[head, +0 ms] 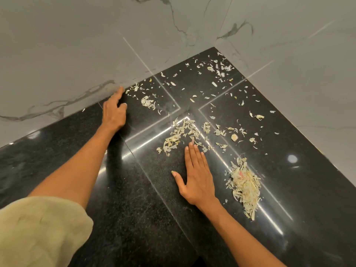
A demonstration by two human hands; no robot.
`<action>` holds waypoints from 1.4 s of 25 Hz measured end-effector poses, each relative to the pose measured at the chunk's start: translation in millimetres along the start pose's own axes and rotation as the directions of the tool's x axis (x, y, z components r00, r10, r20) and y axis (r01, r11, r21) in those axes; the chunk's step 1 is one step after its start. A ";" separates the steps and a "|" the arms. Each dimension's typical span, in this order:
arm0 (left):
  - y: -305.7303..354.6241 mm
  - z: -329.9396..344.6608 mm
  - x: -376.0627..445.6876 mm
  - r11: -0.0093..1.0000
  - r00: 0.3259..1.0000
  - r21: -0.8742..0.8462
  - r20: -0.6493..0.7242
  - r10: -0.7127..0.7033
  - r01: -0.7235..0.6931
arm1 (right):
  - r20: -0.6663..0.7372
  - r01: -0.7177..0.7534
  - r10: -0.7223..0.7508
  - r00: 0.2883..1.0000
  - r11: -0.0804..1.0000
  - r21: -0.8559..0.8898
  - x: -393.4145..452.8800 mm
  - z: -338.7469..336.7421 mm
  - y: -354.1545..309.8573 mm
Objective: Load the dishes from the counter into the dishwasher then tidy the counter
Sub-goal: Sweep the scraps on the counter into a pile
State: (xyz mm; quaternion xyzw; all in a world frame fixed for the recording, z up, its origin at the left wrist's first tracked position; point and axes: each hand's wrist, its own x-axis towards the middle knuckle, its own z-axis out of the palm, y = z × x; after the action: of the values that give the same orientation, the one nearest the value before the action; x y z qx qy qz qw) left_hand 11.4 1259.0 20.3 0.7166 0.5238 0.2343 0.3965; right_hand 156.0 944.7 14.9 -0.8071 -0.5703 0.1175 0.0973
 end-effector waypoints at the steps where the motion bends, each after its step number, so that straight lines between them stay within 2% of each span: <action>1: -0.7 0.5 5.5 0.999 0.999 0.028 0.024 0.028 -0.029 | 0.003 0.000 0.000 1.000 1.000 -0.004 0.0 -0.2 0.0; 4: 13.2 15.0 4.2 0.993 0.991 0.053 0.093 0.099 -0.104 | 0.003 0.000 0.000 1.000 1.000 -0.006 0.6 -0.6 -0.4; 7: 35.3 55.2 -30.4 0.972 0.947 0.049 0.242 0.211 -0.230 | 0.000 -0.006 0.006 1.000 1.000 -0.002 0.1 -0.6 -0.3; 10: 45.8 88.0 -82.5 0.942 0.885 -0.139 0.323 0.335 -0.305 | -0.010 -0.008 0.008 1.000 1.000 -0.011 0.6 0.9 -0.7; 13: 47.3 98.0 -130.9 0.884 0.869 -0.406 0.322 0.375 -0.231 | -0.027 -0.008 0.008 1.000 1.000 0.001 0.7 2.9 0.9; 16: 47.6 92.1 -143.3 0.845 0.941 -0.519 0.205 0.269 -0.129 | -0.027 -0.004 0.004 1.000 1.000 0.006 0.4 2.8 0.6; 18: 49.2 81.8 -123.3 0.874 0.981 -0.476 0.097 0.167 -0.102 | -0.023 -0.005 0.005 1.000 1.000 0.015 0.4 2.2 -0.9; 21: 44.1 59.8 -60.5 0.947 0.997 -0.316 -0.059 0.044 -0.060 | -0.007 -0.009 0.009 1.000 1.000 0.027 -1.0 0.8 -0.4; 23: 35.5 47.4 -12.0 0.979 0.997 -0.202 -0.072 -0.010 -0.005 | -0.007 -0.008 0.009 1.000 0.999 0.035 -0.9 0.4 0.9; 26: 22.0 42.2 32.4 0.994 0.996 -0.082 0.046 0.070 -0.066 | -0.015 -0.007 0.008 1.000 0.998 0.054 -0.3 0.4 1.2; 30: 26.9 51.5 30.1 0.985 0.976 -0.003 0.130 0.172 -0.173 | -0.020 -0.005 0.006 1.000 0.999 0.053 -0.4 0.7 3.3; 33: 33.6 73.5 -11.1 0.947 0.904 0.036 0.312 0.292 -0.319 | -0.025 -0.005 0.006 1.000 0.998 0.058 -1.4 0.2 4.2; 35: 38.3 83.6 -42.6 0.920 0.846 -0.060 0.374 0.381 -0.387 | -0.022 -0.009 0.010 1.000 0.999 0.050 -0.6 0.1 2.5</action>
State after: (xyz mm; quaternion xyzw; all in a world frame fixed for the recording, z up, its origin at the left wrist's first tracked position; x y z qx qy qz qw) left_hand 81.3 1186.8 6.8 0.8417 0.2854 0.1613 0.4289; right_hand 158.0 943.3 14.2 -0.8085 -0.5621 0.1231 0.1232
